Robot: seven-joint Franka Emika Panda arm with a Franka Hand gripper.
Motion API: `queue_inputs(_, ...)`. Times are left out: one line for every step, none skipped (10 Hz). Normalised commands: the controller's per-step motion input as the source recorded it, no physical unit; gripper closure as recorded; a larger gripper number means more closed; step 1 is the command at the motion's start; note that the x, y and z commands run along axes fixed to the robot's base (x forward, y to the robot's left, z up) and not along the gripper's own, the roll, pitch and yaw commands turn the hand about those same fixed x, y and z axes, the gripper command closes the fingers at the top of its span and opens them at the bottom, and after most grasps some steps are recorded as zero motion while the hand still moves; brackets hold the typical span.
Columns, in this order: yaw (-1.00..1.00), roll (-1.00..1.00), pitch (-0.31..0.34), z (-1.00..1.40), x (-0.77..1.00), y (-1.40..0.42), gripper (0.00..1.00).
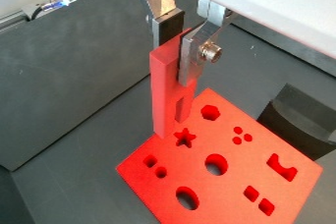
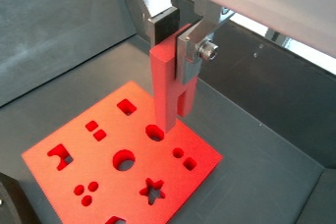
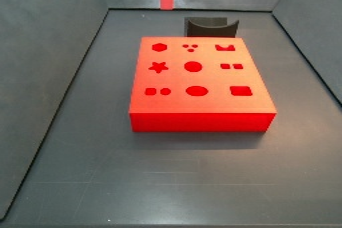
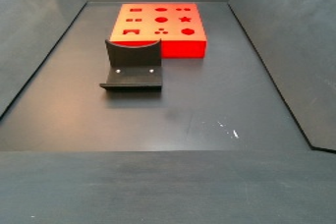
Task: Insert the double-square object.
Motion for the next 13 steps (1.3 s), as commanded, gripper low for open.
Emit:
queue_inputs(-0.09, -0.02, -0.084, -0.57, 0.00, 0.10, 1.00)
queue_inputs(-0.13, 0.00, -0.140, -0.83, 0.00, 0.20, 1.00)
queue_inputs(-0.05, 0.00, -0.180, -0.83, -0.13, 0.31, 1.00)
queue_inputs(0.00, 0.00, -0.209, -0.80, -0.23, 0.39, 1.00)
queue_inputs(0.00, 0.00, -0.249, -0.74, -0.24, 0.26, 1.00)
queue_inputs(-0.41, -0.04, -0.254, -0.59, 0.00, 0.13, 1.00)
queue_inputs(-0.73, 0.00, -0.249, -0.50, 0.01, 0.05, 1.00)
queue_inputs(-0.89, 0.30, -0.107, -0.27, 0.09, -0.04, 1.00)
queue_inputs(-0.85, 0.35, -0.010, -0.14, 0.00, 0.00, 1.00)
queue_inputs(-0.83, 0.36, 0.000, -0.14, 0.00, 0.00, 1.00)
queue_inputs(-0.80, 0.36, 0.000, 0.00, 0.00, 0.00, 1.00)
queue_inputs(-0.71, 0.32, -0.020, 0.00, 0.17, -0.02, 1.00)
queue_inputs(-0.57, 0.14, 0.000, -0.11, 0.48, 0.00, 1.00)
